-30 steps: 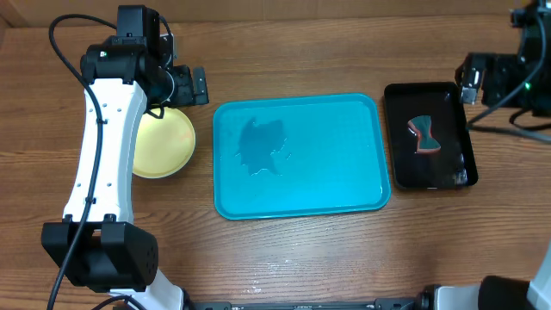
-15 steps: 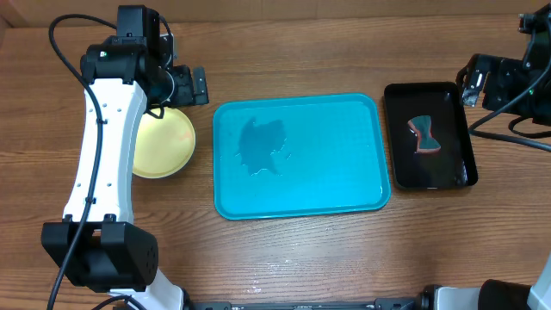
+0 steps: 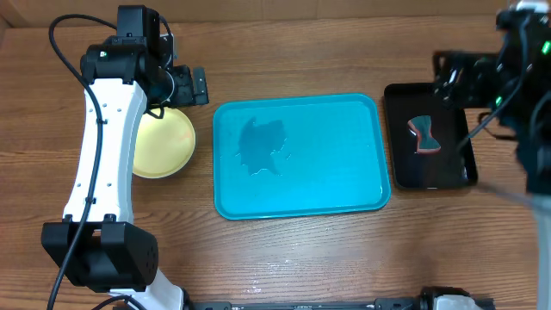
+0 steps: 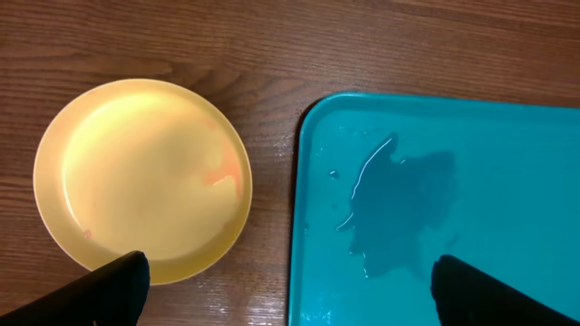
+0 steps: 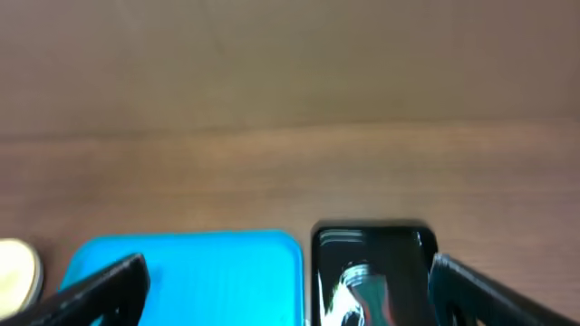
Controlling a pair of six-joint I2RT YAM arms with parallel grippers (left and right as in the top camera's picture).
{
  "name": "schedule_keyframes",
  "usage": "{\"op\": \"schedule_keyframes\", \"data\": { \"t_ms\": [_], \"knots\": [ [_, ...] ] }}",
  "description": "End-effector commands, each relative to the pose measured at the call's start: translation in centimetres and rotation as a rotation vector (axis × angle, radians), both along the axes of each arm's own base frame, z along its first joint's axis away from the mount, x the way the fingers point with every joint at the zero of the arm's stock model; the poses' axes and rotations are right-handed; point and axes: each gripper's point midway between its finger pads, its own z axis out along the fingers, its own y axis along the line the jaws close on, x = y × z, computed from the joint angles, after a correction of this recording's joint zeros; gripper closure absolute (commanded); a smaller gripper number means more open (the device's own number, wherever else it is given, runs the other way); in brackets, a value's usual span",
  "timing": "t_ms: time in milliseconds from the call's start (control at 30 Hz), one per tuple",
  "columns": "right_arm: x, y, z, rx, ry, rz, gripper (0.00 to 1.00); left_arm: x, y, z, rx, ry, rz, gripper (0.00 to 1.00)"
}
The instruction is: Clean dirty plates on tray and stack at the side
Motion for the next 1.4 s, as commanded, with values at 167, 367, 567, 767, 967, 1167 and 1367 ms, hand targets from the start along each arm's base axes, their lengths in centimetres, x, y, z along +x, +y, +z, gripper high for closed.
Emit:
{"op": "schedule_keyframes", "data": {
  "t_ms": [167, 367, 567, 767, 967, 1167, 1367],
  "knots": [
    [-3.6, 1.4, -4.6, 0.001, -0.240, 0.039, 0.00, 0.2, -0.3, 0.9, 0.001, -0.026, -0.019, 0.00],
    [-7.0, 1.4, -10.1, 0.028, -0.357, 0.031, 0.00, 0.2, -0.3, 0.9, 0.001, -0.026, -0.019, 0.00],
    [-9.2, 1.1, -14.1, 0.028, -0.427, 0.018, 0.00, 0.2, -0.3, 0.9, 0.001, -0.026, -0.019, 0.00],
    [-10.0, 0.9, -17.5, 0.030, -0.486, 0.008, 0.00, 0.2, -0.3, 0.9, 0.001, -0.026, -0.019, 0.00],
    [-10.2, 0.5, -19.6, 0.057, -0.513, -0.024, 0.00, 0.2, -0.3, 0.9, 0.001, -0.026, -0.019, 0.00],
    [-10.7, 0.2, -21.2, 0.047, -0.481, -0.035, 0.00, 0.2, -0.3, 0.9, 0.001, -0.026, -0.019, 0.00],
    [-10.9, 0.3, -21.3, 0.045, -0.481, -0.031, 0.00, 0.2, -0.3, 0.9, 0.001, -0.026, -0.019, 0.00]
  ]
}}
